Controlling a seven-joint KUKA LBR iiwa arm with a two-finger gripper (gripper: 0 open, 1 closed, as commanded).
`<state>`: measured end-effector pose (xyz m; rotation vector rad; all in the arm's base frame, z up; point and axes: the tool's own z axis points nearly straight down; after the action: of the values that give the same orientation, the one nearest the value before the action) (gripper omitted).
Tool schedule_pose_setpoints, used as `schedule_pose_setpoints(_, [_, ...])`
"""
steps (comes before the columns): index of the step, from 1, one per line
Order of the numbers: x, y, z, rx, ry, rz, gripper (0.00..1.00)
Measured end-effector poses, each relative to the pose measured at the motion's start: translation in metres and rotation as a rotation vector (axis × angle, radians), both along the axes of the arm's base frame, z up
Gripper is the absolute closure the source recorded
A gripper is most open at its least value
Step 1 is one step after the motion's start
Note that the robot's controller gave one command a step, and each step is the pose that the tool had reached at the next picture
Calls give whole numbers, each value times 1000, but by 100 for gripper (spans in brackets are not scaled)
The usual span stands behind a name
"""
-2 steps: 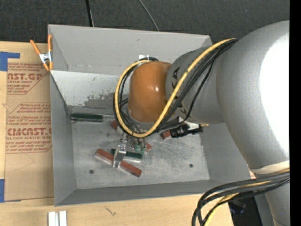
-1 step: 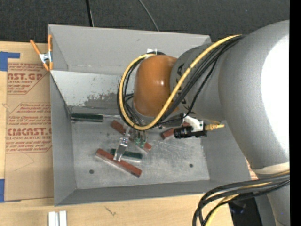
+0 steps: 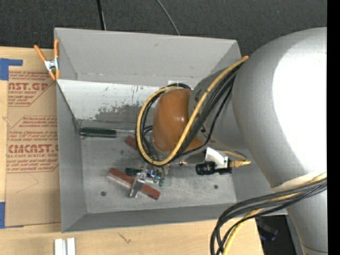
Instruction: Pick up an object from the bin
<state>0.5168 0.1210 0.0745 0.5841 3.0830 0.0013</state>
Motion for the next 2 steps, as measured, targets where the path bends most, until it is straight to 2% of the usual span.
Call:
schedule_pose_setpoints(1, [3,2,7,2,1,0,100])
schedule_pose_setpoints(2, [3,2,7,2,1,-1,100])
